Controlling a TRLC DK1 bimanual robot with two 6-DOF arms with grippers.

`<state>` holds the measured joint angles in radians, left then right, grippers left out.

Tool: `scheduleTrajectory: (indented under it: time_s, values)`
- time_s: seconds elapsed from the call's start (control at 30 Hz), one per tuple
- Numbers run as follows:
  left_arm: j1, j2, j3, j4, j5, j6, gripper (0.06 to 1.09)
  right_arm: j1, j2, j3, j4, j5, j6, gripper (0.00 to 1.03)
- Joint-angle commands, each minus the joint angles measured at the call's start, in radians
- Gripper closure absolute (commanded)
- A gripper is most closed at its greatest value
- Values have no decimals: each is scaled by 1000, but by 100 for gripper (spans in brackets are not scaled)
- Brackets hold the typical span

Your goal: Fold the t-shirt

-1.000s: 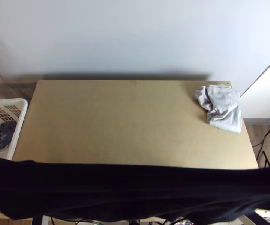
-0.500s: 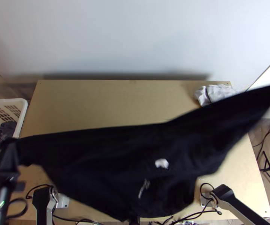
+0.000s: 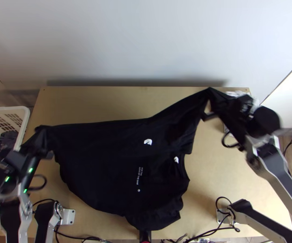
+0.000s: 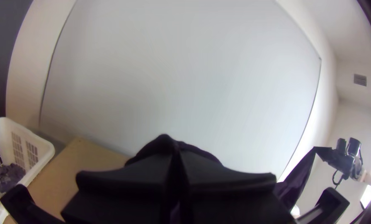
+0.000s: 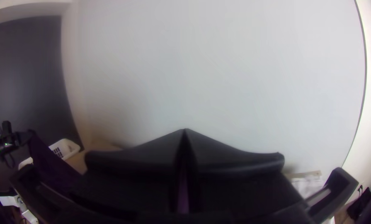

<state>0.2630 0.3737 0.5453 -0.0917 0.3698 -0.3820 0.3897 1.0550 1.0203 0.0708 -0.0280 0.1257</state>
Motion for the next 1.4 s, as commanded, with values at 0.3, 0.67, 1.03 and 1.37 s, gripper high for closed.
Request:
scheduleTrajectory:
  time_s: [0.3, 0.67, 1.03, 1.37]
  values:
    - [-159, 855, 113, 504, -150, 71, 105, -193, 643, 302, 199, -16, 72, 100]
    - [-130, 1200, 314, 593, -178, 137, 105, -167, 955, 451, 310, 68, -35, 100]
    - [-123, 1458, 513, 595, -183, 146, 105, -160, 1157, 682, 308, 97, -34, 100]
    - [-111, 1507, 574, 500, -215, 117, 10, -134, 1042, 570, 307, 109, 23, 100]
